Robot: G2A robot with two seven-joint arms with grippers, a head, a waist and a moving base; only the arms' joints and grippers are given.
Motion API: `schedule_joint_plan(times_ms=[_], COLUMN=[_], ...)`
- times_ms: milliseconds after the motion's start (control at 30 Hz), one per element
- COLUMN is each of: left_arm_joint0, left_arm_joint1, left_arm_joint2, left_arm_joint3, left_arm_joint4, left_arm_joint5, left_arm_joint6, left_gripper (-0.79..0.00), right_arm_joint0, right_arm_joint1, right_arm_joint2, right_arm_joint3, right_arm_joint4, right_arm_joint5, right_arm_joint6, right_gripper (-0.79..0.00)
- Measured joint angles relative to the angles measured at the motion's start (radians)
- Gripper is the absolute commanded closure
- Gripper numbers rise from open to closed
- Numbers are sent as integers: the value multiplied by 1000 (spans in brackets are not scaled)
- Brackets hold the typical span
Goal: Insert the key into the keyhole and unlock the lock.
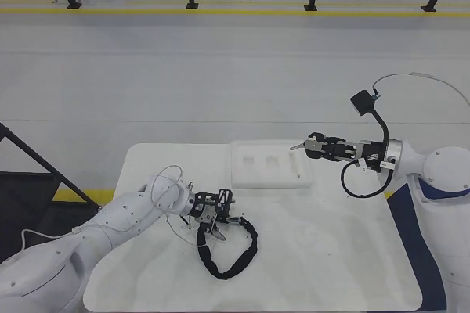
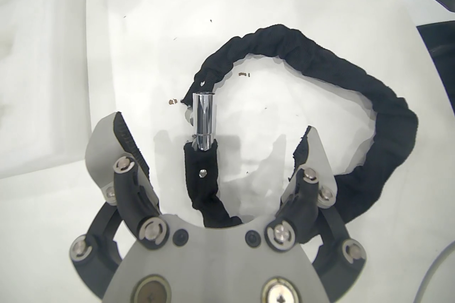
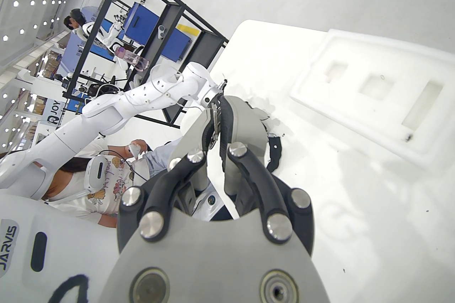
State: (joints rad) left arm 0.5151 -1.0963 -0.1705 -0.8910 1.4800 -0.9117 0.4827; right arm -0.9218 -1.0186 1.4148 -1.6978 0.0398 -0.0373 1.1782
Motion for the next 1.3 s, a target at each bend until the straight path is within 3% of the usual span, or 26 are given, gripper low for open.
schedule_joint_plan(times_ms=[133,167,233,267,367,967,1300], left_arm_joint0=[-2,-2,-1,0,-1,-15,-33], left_arm_joint1=[-23,-31,-43,-50,-69,-147,-131], left_arm_joint2=[0,0,0,0,0,-33,-22], left_arm_joint3=[40,52,69,80,106,231,208], left_arm_joint4=[44,53,68,74,88,71,-22], left_arm_joint5=[10,13,16,15,6,-94,-101], left_arm_joint6=[27,33,36,40,54,68,206], left_gripper=[-785,-727,-397,-268,0,0,0], right_arm_joint0=[0,0,0,0,0,0,-22], right_arm_joint1=[0,0,0,0,0,0,3], right_arm_joint2=[0,0,0,0,0,0,-22], right_arm_joint3=[0,0,0,0,0,0,-31], right_arm_joint4=[0,0,0,0,0,0,-43], right_arm_joint5=[0,0,0,0,0,0,14], right_arm_joint6=[0,0,0,0,0,0,-4], right_gripper=[0,0,0,0,0,0,0])
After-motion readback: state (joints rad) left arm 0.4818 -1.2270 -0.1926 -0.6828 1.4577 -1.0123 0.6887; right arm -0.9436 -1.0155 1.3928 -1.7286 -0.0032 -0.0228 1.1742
